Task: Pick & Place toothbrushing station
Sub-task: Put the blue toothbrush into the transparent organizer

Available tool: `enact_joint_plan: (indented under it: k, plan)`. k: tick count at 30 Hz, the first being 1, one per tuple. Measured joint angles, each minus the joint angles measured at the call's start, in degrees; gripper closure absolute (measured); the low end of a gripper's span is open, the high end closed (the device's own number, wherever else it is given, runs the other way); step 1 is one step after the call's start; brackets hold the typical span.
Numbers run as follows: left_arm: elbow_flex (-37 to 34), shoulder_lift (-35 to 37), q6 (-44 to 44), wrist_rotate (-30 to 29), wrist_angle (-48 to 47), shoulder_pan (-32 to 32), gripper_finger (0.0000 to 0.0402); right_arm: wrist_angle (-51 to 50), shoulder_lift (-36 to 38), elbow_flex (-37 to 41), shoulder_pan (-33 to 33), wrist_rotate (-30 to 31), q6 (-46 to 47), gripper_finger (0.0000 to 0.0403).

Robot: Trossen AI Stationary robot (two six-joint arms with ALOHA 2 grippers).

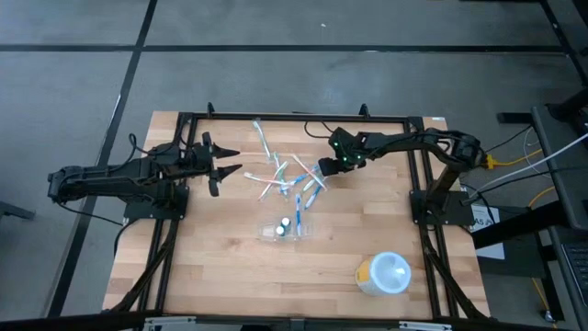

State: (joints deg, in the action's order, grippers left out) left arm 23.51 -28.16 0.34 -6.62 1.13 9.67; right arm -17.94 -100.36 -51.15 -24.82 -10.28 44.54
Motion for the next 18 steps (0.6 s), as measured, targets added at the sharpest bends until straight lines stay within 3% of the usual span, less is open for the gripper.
enact_joint_plan:
  k: [8, 18]
  plan:
    - [0.0, 0.0, 0.0, 0.3, 0.4, 0.0, 0.0217, 1.8, -0.8, 0.0, 0.0, -0.3, -0.3, 0.0256]
    - [0.0, 0.0, -0.2, 0.9, 0.3, 0.0, 0.0217, 4.5, -0.8, 0.2, 1.8, -1.6, -3.0, 0.0394]
